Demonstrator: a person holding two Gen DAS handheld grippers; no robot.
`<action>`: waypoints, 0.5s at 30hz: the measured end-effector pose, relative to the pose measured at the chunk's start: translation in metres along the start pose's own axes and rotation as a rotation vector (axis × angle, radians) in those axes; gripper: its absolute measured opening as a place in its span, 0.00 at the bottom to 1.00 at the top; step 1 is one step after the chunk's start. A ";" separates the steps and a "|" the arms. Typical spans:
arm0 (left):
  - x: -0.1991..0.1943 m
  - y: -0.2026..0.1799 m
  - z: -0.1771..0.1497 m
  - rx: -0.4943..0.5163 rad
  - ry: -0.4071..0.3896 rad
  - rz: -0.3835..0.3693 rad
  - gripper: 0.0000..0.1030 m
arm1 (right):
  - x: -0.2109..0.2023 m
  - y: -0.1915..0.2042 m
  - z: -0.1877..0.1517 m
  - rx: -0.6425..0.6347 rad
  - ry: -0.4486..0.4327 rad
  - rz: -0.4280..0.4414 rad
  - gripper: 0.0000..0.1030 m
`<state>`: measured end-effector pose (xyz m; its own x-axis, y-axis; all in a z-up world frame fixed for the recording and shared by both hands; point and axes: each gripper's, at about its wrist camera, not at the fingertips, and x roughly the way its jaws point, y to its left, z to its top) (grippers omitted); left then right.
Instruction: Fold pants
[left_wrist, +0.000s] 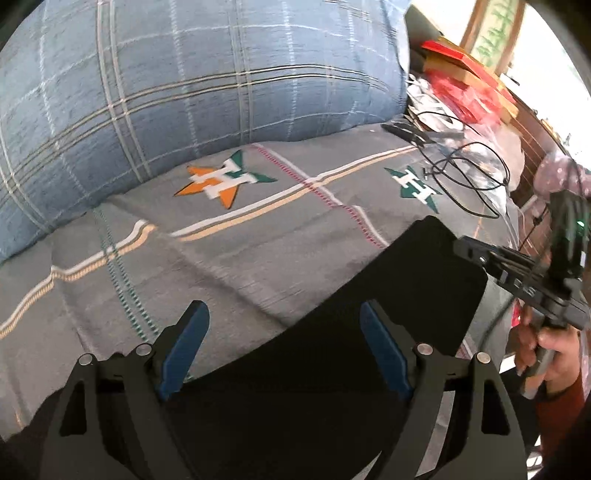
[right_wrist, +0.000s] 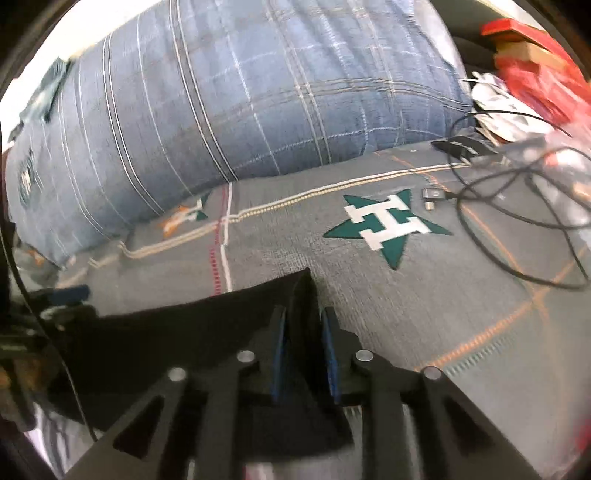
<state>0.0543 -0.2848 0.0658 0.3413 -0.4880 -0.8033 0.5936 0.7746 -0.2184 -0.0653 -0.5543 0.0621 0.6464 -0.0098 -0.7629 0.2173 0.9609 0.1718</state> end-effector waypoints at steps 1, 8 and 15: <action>-0.001 -0.001 0.001 0.000 -0.003 -0.005 0.82 | -0.009 -0.001 -0.005 0.010 -0.004 0.015 0.22; 0.009 -0.026 0.014 0.051 0.013 -0.070 0.82 | -0.033 -0.020 -0.041 0.148 0.038 0.110 0.43; 0.041 -0.057 0.044 0.119 0.045 -0.160 0.82 | -0.040 -0.029 -0.057 0.218 0.024 0.161 0.45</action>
<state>0.0665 -0.3664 0.0692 0.2044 -0.5800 -0.7886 0.7202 0.6347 -0.2801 -0.1387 -0.5663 0.0519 0.6686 0.1477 -0.7288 0.2669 0.8671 0.4205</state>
